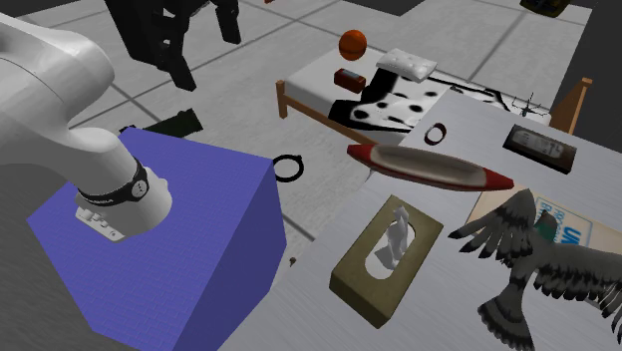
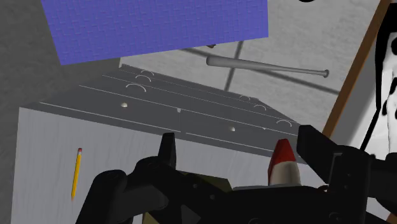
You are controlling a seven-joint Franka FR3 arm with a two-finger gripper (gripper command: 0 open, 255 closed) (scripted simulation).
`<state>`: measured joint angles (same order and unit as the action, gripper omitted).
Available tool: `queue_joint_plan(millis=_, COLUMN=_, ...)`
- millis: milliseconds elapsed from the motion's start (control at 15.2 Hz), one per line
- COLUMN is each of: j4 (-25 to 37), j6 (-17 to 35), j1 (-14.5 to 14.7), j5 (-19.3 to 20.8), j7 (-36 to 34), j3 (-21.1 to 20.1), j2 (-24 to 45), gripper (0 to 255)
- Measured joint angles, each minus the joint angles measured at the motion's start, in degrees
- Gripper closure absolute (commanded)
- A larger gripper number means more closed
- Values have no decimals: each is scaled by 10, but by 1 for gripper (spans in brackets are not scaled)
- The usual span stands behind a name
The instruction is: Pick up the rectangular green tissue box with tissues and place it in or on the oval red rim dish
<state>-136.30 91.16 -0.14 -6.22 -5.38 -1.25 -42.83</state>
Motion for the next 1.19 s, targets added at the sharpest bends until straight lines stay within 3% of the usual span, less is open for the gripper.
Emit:
queue_joint_plan(millis=198, j4=-12, j6=31, j1=-5, j5=-10, j7=-22, j3=-8, j2=9, gripper=0)
queue_joint_plan(millis=660, j4=-70, j6=226, j1=-35, j5=-55, j7=-135, j3=-45, j2=73, gripper=0)
queue_joint_plan(millis=1188, j4=-72, j6=452, j1=-72, j5=-86, j7=-275, j3=-94, j2=206, gripper=0)
